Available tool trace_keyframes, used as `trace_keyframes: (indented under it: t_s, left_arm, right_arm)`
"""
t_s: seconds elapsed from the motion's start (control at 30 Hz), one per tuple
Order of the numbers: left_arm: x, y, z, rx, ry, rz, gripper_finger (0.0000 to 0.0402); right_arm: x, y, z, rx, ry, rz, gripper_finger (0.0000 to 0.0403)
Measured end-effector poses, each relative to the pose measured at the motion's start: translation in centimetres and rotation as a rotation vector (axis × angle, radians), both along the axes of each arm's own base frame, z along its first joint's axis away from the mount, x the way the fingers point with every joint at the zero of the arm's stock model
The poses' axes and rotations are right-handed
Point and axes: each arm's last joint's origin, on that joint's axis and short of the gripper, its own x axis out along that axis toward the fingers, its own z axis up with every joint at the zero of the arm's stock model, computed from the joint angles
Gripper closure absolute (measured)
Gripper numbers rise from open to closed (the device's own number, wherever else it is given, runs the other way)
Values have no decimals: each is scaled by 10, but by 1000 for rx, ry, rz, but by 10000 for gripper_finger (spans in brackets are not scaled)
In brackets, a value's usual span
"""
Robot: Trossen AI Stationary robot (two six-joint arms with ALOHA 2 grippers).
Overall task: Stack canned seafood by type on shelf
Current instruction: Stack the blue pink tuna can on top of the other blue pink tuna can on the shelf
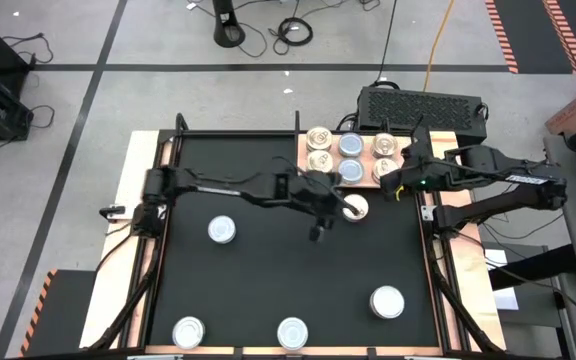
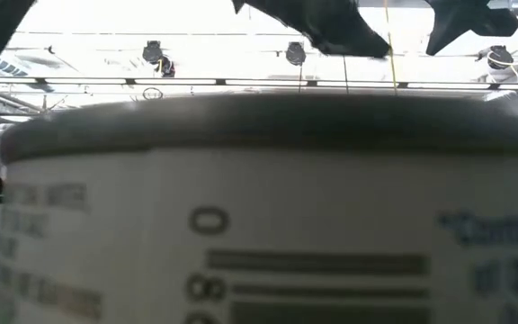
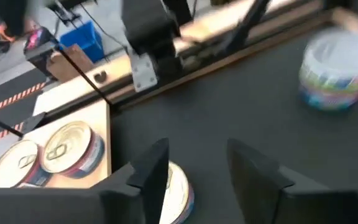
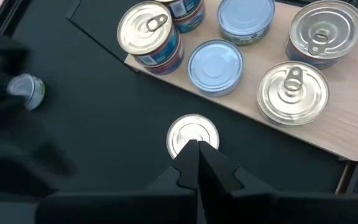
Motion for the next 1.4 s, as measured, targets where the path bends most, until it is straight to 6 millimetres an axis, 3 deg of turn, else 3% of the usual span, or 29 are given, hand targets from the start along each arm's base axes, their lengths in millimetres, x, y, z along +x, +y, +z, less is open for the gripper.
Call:
trace_keyframes:
  t_s: [0.23,0.43,0.6,1.13,1.4]
  left_arm:
    - [29,-20,-50,231,64,-72,213]
    - [44,-14,-106,407,141,-50,213]
    - [51,-7,-132,496,170,0,213]
    - [51,19,-143,485,211,34,215]
    - [51,19,-143,474,206,17,284]
  right_arm:
    - [0,3,-1,-2,11,19,403]
    - [0,6,-1,5,14,26,403]
    - [-1,6,-2,8,20,27,403]
    - [-3,6,-2,-10,38,13,403]
    - [-3,6,-2,-10,37,10,403]
